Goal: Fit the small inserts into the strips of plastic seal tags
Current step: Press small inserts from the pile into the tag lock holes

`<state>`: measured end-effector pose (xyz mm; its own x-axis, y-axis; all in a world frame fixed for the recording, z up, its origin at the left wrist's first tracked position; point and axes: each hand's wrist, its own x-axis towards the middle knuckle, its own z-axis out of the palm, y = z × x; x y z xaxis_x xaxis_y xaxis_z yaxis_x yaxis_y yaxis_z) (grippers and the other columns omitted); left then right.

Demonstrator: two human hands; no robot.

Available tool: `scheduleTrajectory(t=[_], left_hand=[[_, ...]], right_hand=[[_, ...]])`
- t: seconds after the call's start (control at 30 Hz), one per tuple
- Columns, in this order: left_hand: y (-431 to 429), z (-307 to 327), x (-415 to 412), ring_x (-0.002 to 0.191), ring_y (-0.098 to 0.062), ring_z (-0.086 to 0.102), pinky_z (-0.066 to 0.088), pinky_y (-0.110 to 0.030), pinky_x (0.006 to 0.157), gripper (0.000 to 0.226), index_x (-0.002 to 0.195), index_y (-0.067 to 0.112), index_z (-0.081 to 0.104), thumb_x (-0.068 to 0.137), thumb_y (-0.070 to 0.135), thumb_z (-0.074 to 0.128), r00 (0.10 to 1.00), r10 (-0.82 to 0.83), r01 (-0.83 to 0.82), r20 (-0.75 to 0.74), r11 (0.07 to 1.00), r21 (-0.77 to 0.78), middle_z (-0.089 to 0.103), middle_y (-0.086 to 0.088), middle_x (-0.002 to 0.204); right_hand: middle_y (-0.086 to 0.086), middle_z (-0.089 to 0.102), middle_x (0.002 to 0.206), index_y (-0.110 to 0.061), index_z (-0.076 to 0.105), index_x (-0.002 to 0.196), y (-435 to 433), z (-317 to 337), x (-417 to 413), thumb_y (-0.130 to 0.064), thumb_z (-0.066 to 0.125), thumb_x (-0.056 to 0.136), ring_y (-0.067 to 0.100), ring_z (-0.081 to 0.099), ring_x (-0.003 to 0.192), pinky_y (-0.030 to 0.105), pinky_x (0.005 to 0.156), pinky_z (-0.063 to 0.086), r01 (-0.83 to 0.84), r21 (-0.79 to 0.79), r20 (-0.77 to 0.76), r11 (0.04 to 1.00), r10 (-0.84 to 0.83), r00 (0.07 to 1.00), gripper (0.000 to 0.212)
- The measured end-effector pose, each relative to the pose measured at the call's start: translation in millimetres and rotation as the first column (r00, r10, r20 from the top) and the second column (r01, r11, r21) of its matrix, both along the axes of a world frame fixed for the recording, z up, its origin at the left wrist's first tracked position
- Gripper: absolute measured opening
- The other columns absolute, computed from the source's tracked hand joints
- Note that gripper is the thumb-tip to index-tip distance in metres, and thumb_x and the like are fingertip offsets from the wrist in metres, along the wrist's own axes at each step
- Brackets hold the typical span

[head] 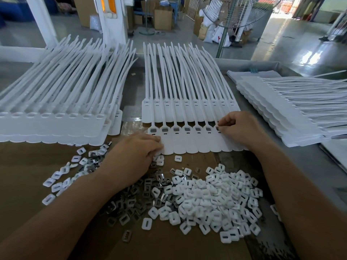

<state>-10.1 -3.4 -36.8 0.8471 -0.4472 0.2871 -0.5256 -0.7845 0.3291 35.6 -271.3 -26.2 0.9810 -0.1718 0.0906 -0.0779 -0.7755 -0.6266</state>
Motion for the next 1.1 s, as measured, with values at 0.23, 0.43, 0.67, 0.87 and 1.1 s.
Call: scheduleTrajectory(t=[0.23,0.43,0.67,0.87,1.1], left_hand=[[0.6,0.7,-0.7,0.118,-0.006,0.045,0.020,-0.011,0.092,0.028,0.115,0.026,0.062,0.092,0.025,0.047,1.000,-0.004,0.004,0.000,1.000,-0.008,0.054,0.011,0.128],[0.0,0.8,0.3,0.119,-0.005,0.044,0.020,-0.010,0.091,0.028,0.116,0.026,0.061,0.092,0.024,0.047,1.000,-0.002,0.002,-0.009,1.000,-0.009,0.053,0.012,0.129],[-0.3,1.5,0.4,0.118,-0.006,0.045,0.020,-0.010,0.091,0.028,0.115,0.025,0.062,0.091,0.025,0.048,1.000,-0.001,0.001,-0.008,1.000,0.005,0.053,0.011,0.129],[0.1,0.8,0.4,0.119,-0.006,0.045,0.021,-0.012,0.091,0.028,0.116,0.025,0.062,0.092,0.025,0.048,1.000,0.001,-0.001,-0.007,1.000,0.006,0.053,0.011,0.129],[0.6,-0.4,0.6,0.118,-0.007,0.045,0.021,-0.011,0.092,0.027,0.115,0.025,0.063,0.091,0.023,0.049,1.000,-0.007,0.007,-0.003,1.000,0.010,0.054,0.010,0.128]], right_hand=[[-0.016,0.061,0.070,-0.029,0.062,0.072,19.1,25.3,-17.5,-0.015,0.069,0.080,-0.002,0.057,0.066,0.011,0.060,0.040,-0.191,0.016,0.075,0.981,0.190,0.979,0.017],[-0.028,0.063,0.069,-0.035,0.064,0.072,53.6,36.4,-43.8,-0.017,0.071,0.077,-0.012,0.058,0.070,0.001,0.062,0.040,-0.643,0.032,-0.236,0.765,0.631,0.739,0.020],[-0.021,0.063,0.064,-0.031,0.067,0.071,50.7,34.2,-43.3,-0.016,0.075,0.074,-0.010,0.055,0.058,0.003,0.055,0.039,-0.676,0.021,-0.401,0.737,0.625,0.670,0.017],[-0.014,0.061,0.071,-0.035,0.060,0.066,53.9,32.6,-45.2,-0.017,0.073,0.076,-0.013,0.053,0.061,0.002,0.055,0.039,-0.696,-0.066,-0.426,0.715,0.611,0.667,0.025],[-0.016,0.060,0.071,-0.032,0.060,0.068,55.2,34.2,-45.1,-0.016,0.074,0.076,-0.014,0.052,0.065,0.001,0.061,0.041,-0.694,-0.093,-0.399,0.714,0.612,0.683,0.023]])
